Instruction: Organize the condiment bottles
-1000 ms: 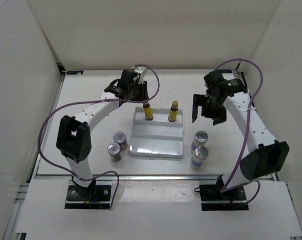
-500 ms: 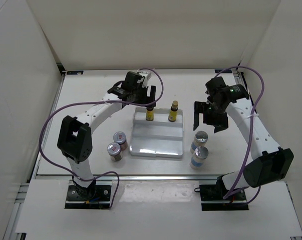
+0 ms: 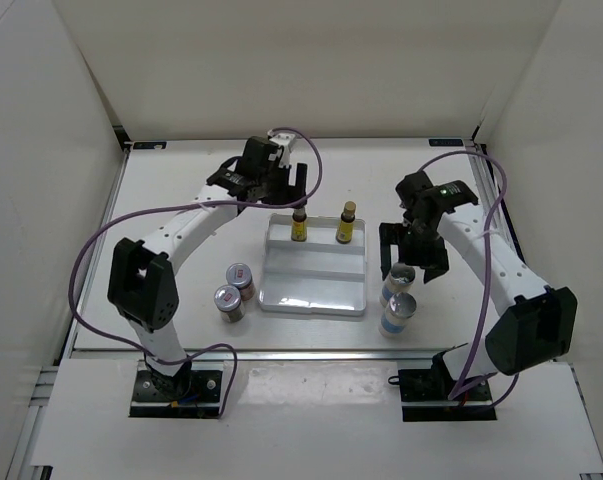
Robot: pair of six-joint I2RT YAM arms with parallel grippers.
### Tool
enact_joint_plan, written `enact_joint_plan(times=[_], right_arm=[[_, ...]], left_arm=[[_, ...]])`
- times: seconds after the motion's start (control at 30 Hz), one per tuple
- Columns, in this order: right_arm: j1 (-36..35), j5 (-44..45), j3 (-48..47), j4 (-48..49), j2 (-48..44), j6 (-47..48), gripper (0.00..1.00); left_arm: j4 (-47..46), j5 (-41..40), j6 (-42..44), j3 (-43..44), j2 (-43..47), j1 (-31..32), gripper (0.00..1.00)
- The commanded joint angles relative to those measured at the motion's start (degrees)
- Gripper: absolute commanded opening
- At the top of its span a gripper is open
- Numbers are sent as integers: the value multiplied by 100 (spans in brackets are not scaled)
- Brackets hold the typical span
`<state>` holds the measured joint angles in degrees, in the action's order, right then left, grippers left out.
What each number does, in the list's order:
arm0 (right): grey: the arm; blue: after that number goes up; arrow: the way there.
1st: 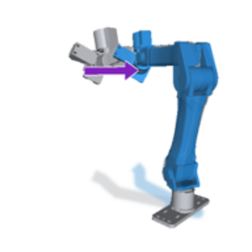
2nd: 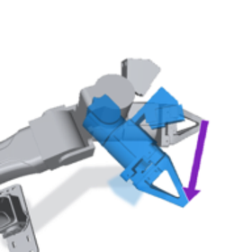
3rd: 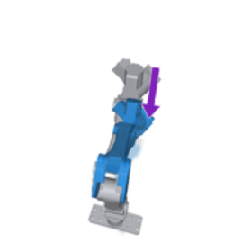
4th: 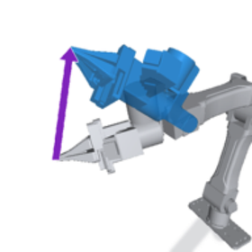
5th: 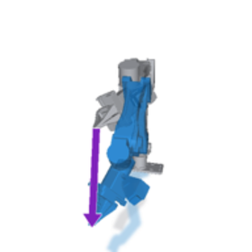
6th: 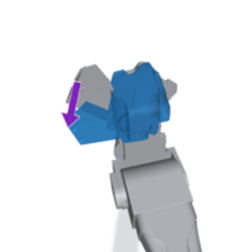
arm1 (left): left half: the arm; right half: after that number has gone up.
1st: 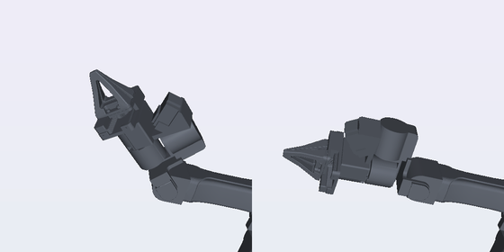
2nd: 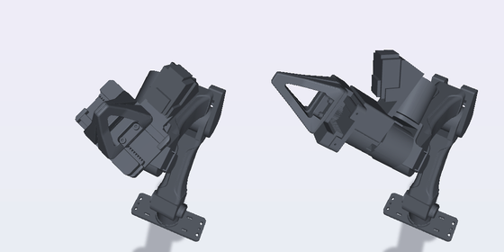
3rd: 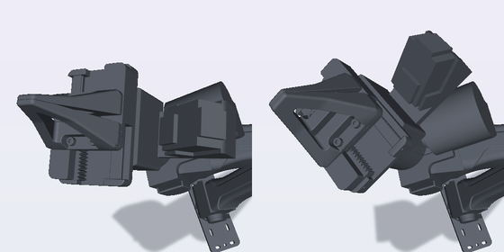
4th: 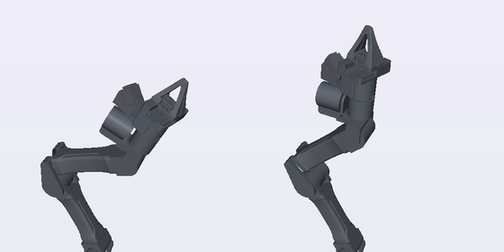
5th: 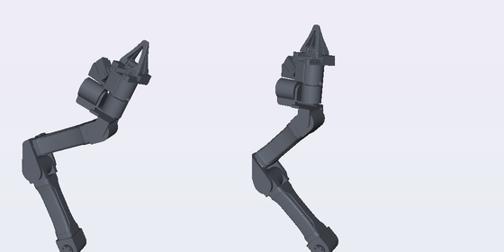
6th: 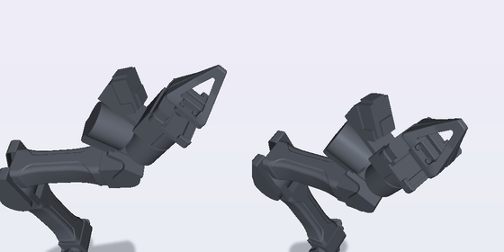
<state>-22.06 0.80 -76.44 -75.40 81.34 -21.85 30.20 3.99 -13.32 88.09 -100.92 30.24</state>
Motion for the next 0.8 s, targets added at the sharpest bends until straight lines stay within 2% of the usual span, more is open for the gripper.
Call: enact_joint_plan(times=[0.0, 0.07, 0.2, 0.37, 0.4, 0.5, 0.53, 0.67, 0.77], right_arm=[[-17, 131, 130, 367, 162, -171, 100], [-17, 131, 191, 490, 285, -171, 100], [-17, 184, 191, 631, 426, -171, 88], [-70, 289, 121, 693, 585, -118, 41], [-70, 350, 17, 606, 585, -118, 25], [-175, 596, -501, 360, 532, -267, 4], [-306, 788, -703, 176, 532, -268, 0], [-492, 1036, -1968, -264, 645, -329, 0], [-720, 888, -2769, -450, 943, -329, 0]], left_arm=[[118, -495, 207, 296, 845, 8, 99], [197, -820, 260, 165, 1065, 8, 99], [425, -1312, 330, -283, 1793, 8, 99], [637, -1796, 330, -1118, 2516, 8, 99], [724, -1857, 330, -1302, 2699, 8, 99], [795, -2086, 330, -1514, 3007, 8, 99], [847, -2165, 382, -1628, 3069, 8, 99], [909, -2358, 383, -1743, 3184, 70, 99], [909, -2359, 383, -1743, 3237, 70, 99]])
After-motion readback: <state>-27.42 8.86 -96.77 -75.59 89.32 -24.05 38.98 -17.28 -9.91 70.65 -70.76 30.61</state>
